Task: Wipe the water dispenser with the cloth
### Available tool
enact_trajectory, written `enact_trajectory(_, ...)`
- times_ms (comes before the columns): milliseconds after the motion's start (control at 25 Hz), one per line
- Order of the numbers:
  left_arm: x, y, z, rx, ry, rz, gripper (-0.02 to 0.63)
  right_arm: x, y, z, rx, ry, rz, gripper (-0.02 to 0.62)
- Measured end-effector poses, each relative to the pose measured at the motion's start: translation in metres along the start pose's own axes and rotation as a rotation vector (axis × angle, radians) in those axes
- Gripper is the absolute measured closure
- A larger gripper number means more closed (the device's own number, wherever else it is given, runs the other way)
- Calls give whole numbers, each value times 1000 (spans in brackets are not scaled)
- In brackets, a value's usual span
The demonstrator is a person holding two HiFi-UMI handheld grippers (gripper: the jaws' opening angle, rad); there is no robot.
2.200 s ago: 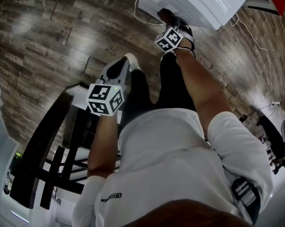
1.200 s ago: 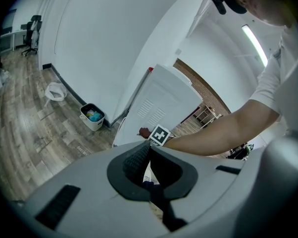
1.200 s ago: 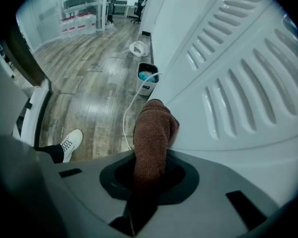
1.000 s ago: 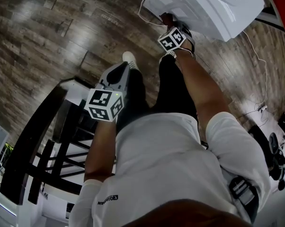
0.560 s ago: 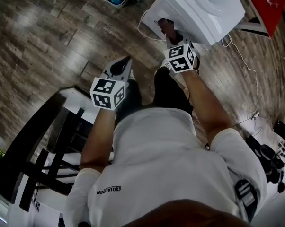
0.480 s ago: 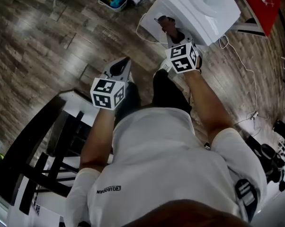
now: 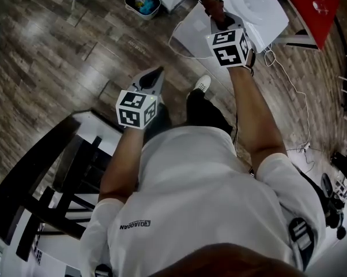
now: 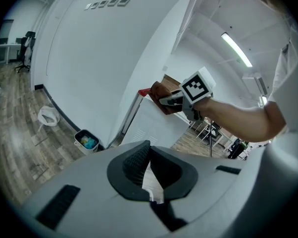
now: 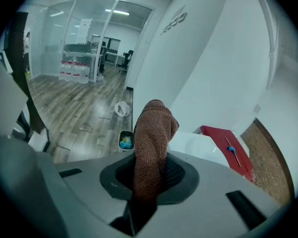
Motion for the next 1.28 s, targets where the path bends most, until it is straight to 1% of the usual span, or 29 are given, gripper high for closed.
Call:
enact_trajectory(200,-8,-1,1,7,3,10,609,11,-4,-12,-67,-37,-7,545)
enact_trajectory(480,-17,-12,-6,-15,19,13,611,26,-24,-27,-101,-63,-40,545)
enact_trajectory(960,-10,-17,-9,-26,21,5,609,68,-59,-62,-174,-41,-114,545)
enact_trajectory(1280,-9,-25,-15,-50,33,-4,609,95,-89,-89,-191,-16,-173,545)
Point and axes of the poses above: the fingertips, and each gripper's own axes: x forward along the fingers, z to its right, y out of its top, the point moved 2 cm from there along -x, backward along the fingers, and after that the axes turned 14 degrees about -y, right-handed, at the moved point
